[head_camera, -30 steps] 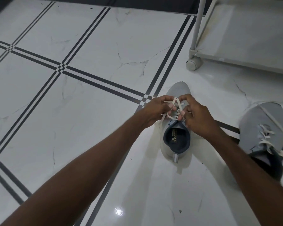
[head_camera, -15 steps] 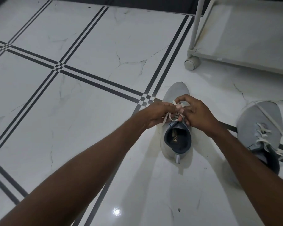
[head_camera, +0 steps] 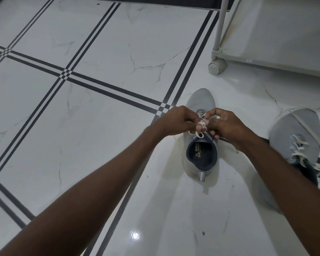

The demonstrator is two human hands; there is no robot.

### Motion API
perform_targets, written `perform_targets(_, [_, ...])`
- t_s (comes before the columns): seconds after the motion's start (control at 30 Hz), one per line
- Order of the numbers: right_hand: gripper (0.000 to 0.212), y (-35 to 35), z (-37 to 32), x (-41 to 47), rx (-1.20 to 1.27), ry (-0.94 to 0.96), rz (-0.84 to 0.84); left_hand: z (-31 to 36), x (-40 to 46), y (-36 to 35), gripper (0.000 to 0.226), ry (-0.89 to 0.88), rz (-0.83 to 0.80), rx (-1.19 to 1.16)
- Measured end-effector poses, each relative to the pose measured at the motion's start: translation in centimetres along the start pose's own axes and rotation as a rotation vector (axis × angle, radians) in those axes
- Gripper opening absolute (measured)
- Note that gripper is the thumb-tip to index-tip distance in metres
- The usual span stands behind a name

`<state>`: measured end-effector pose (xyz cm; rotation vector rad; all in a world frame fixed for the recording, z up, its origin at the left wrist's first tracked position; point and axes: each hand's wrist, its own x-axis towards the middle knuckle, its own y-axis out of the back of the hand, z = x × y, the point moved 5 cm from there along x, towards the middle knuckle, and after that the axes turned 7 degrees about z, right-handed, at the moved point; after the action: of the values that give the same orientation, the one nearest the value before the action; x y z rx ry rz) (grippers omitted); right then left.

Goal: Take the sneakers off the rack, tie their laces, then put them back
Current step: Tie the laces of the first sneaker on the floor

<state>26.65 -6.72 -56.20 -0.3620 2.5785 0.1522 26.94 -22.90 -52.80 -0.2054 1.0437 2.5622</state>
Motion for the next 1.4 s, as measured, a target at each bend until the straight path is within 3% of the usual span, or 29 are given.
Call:
perform_targets(0.13, [0.007, -0.2, -0.5, 0.0, -0.054, 0.003, -0.032, 1.9, -0.1, 0.0, 0.023, -0.183, 0.213, 0.498])
perform_targets(0.23, [0.018, -0.3, -0.7, -0.1, -0.047, -0.003, -0.092, 2.3, -0.8, -1.4, 0.023, -0.235, 0.398, 0.634])
perform_targets(0.3, [0.026, -0.1, -0.7, -0.2, -0.022, -0.034, -0.149, 2.2, -1.3, -1.9, 0.023, -0.237, 0.464, 0.552])
perform_targets(0.4, [0.019, 0.3, -0.3, -0.2, -0.006, -0.057, -0.168, 1.3, -1.6, -1.7, 0.018, -0.121, 0.468, 0.198])
perform_targets(0.5, [0.014, 0.9, 0.0, 0.1, 0.001, -0.082, -0.063, -0.2, -1.9, -1.7, 0.012, 0.063, 0.394, -0.22])
perform_targets(0.6, [0.002, 3.2, 0.2, 0.1, -0.224, 0.015, 0.156, -2.2, -3.3, -1.7, 0.014, 0.221, 0.195, -0.569])
perform_targets(0.67, [0.01, 4.8, 0.5, -0.1, -0.386, 0.071, 0.291, -3.8, -4.5, -1.6, 0.018, 0.289, 0.069, -0.626])
perform_targets(0.77, [0.015, 4.8, 1.1, -0.8, -0.506, 0.079, 0.337, -5.3, -5.5, -2.1, 0.019, 0.392, -0.036, -0.66])
perform_targets(1.0, [0.025, 4.7, 1.6, -1.3, -0.642, 0.134, 0.407, -5.6, -5.8, -2.7, 0.02, 0.475, -0.056, -0.689])
perform_targets(1.07, [0.023, 5.0, 1.5, -1.4, -0.556, 0.134, 0.37, -5.3, -5.6, -2.3, 0.019, 0.474, -0.012, -0.731])
perform_targets(1.17, [0.006, 5.2, 0.6, -1.8, -0.213, 0.068, 0.277, -4.7, -5.0, -1.4, 0.017, 0.467, 0.072, -0.803])
perform_targets(1.4, [0.013, 2.6, -0.5, -1.3, 0.263, -0.132, 0.066, -2.8, -4.3, -0.9, 0.018, 0.394, 0.077, -0.884])
